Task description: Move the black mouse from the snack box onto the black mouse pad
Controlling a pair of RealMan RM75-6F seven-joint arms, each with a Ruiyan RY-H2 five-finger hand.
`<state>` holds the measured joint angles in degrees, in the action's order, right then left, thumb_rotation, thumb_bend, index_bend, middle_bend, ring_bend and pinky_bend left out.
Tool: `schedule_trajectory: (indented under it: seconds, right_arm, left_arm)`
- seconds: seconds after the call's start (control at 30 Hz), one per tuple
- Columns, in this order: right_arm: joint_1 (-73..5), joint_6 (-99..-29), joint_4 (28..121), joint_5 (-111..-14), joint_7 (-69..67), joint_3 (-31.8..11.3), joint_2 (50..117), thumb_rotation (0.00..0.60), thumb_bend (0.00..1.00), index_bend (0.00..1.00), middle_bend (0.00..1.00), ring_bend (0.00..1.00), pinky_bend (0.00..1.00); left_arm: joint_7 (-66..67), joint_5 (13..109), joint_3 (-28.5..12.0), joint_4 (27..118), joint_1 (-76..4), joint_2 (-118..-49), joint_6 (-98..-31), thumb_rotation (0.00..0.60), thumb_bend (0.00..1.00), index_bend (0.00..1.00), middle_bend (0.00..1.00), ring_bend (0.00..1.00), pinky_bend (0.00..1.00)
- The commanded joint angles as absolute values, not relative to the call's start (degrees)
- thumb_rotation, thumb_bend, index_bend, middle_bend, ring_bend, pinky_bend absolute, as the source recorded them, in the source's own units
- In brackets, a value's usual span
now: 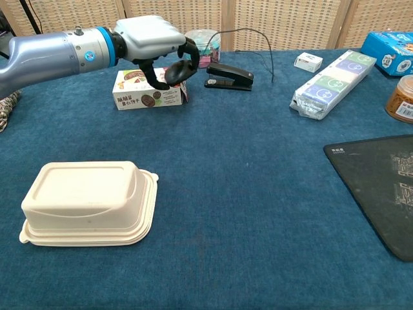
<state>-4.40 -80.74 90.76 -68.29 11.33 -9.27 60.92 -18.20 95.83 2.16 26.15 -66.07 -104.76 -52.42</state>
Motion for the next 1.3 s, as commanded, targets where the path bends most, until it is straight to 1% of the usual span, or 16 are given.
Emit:
schedule_trajectory:
  seconds: [0.03,0.2,0.3,0.43,0.6,0.83,0.97,1.13,1.23,1.3]
  right_arm:
    - [-4.31,-80.94,91.15,-68.67,11.15,-9.16,60.71,0.6,0.0,0.0,0.0,0.0,0.0]
    - [-4.21,-81.01,91.59,-69.04,10.79,-9.03,60.36,0.6,0.0,0.0,0.0,0.0,0.0]
    - [-4.18,-80.98,91.71,-69.14,10.54,-9.0,60.2,0.6,0.0,0.0,0.0,0.0,0.0]
    - [-4.06,-81.1,91.91,-69.32,9.99,-9.01,59.85,0.6,0.0,0.0,0.0,0.0,0.0]
    - [-3.94,-81.1,92.12,-69.6,9.31,-8.93,59.5,0.6,0.0,0.0,0.0,0.0,0.0]
    - [-3.77,-81.18,92.42,-69.91,8.57,-8.86,59.01,0.6,0.0,0.0,0.0,0.0,0.0]
    - [-3.79,-81.0,92.57,-70.09,8.31,-8.75,58.88,0.6,0.0,0.0,0.0,0.0,0.0]
    - [-3.77,-81.03,92.73,-70.27,8.27,-8.66,58.77,0.6,0.0,0.0,0.0,0.0,0.0]
    - [-3.7,-81.2,92.83,-70.31,8.17,-8.69,58.69,0.6,0.0,0.0,0.0,0.0,0.0]
    - [-3.68,-81.19,92.88,-70.3,8.04,-8.69,58.63,0.6,0.0,0.0,0.0,0.0,0.0]
  left_arm:
    - [-8.98,95.36,0.6,42.78,-68.32,-99.73,-52.14,0.6,0.28,0.44,0.33,0.3,0.42]
    - [7.6,88.95,-3.92,61.49,-69.38,-94.8,-45.45,0.6,0.28,0.44,0.33,0.3,0.42]
    - [16.36,84.73,-5.93,68.28,-69.75,-94.28,-42.49,0.6,0.28,0.44,0.33,0.3,0.42]
    - [28.3,77.54,-7.92,74.61,-70.35,-95.38,-39.58,0.6,0.28,0.44,0.33,0.3,0.42]
    - [41.61,67.69,-8.39,78.05,-71.73,-98.38,-38.35,0.6,0.28,0.44,0.33,0.3,0.42]
    - [55.79,53.51,-7.64,81.51,-74.25,-101.5,-42.23,0.6,0.28,0.45,0.33,0.3,0.42]
    - [58.26,49.81,-7.54,81.97,-75.28,-102.93,-44.08,0.6,0.28,0.45,0.33,0.3,0.42]
    - [59.14,47.77,-7.45,81.33,-76.16,-104.28,-45.02,0.6,0.28,0.44,0.33,0.29,0.42]
    - [59.99,46.16,-7.18,80.81,-76.64,-104.99,-45.6,0.6,0.27,0.42,0.31,0.27,0.42]
    - [60.65,44.79,-7.07,80.71,-77.01,-105.34,-45.99,0.6,0.27,0.36,0.27,0.23,0.42]
